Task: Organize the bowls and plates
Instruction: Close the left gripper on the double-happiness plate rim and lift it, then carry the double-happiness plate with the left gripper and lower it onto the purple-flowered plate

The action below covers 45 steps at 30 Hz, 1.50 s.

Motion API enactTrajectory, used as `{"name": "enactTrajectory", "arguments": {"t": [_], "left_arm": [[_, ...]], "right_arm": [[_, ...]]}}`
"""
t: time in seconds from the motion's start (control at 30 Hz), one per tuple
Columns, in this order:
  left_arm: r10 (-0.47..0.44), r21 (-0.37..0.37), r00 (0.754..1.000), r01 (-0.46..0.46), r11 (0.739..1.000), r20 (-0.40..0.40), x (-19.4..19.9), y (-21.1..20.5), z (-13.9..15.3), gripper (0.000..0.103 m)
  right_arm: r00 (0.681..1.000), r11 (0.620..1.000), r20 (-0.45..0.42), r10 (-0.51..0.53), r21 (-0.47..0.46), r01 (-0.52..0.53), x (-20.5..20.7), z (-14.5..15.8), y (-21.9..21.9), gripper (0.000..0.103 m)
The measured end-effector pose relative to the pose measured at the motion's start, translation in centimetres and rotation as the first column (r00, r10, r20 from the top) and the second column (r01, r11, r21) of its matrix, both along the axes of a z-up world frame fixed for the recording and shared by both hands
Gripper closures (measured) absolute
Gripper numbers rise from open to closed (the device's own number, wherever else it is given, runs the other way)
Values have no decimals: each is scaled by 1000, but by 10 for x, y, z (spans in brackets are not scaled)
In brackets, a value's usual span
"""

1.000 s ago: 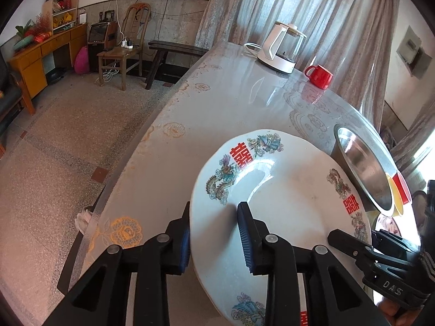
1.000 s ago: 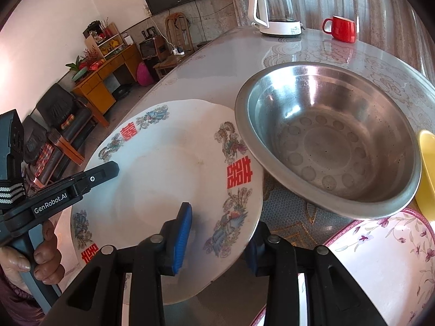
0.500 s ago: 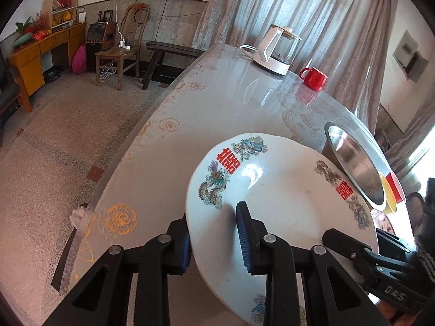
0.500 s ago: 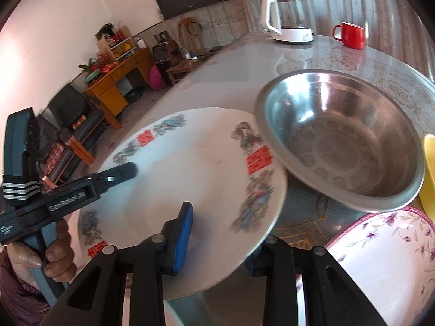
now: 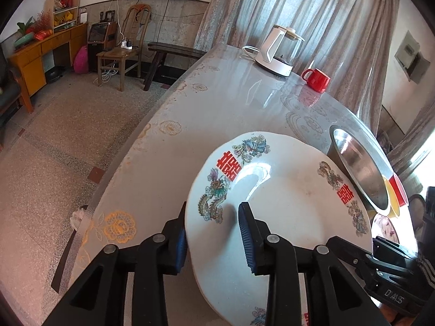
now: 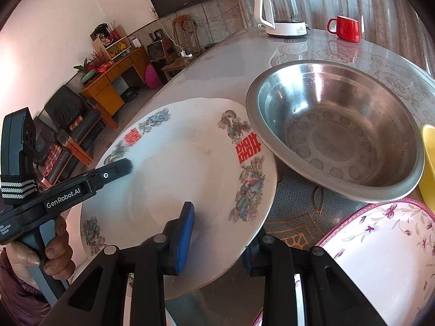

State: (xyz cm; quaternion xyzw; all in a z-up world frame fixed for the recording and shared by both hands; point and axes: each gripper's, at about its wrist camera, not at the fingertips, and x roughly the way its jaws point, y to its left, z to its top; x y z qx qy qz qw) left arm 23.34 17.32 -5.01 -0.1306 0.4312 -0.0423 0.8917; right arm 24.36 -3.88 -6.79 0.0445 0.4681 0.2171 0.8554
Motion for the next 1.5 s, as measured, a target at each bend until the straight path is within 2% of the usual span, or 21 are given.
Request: {"name": "enactTrajectory", "arguments": {"t": [0.2,0.5,0.77,0.93,1.3,1.5], "left_arm": [[-5,-34,1000,5,999,23,-15,4,1,71],[3,-49,997,1,999,71,-41,4,7,71],[-2,-17,994,4,1000,111,-61,-5,17,71],[4,-36,989,1,999,150,-79,-6,29,71],[-41,5,971,41,999,235,-119,-40,59,71],[-83,3,965,85,996,250,-133,-67,68,71]], "right_arm": [[997,999,74,5,-47,-2,-8,10,5,72],[996,1000,93,14,-3,-13,-18,21,3,73],[989,1000,147,20,-18,-18,-30,33,5,73],[987,1000,162,25,1,-26,-38,38,0,73],[978,998,211,2,59,-14,-70,58,-30,73],[973,997,231,-28,82,9,-90,67,-56,73]]}}
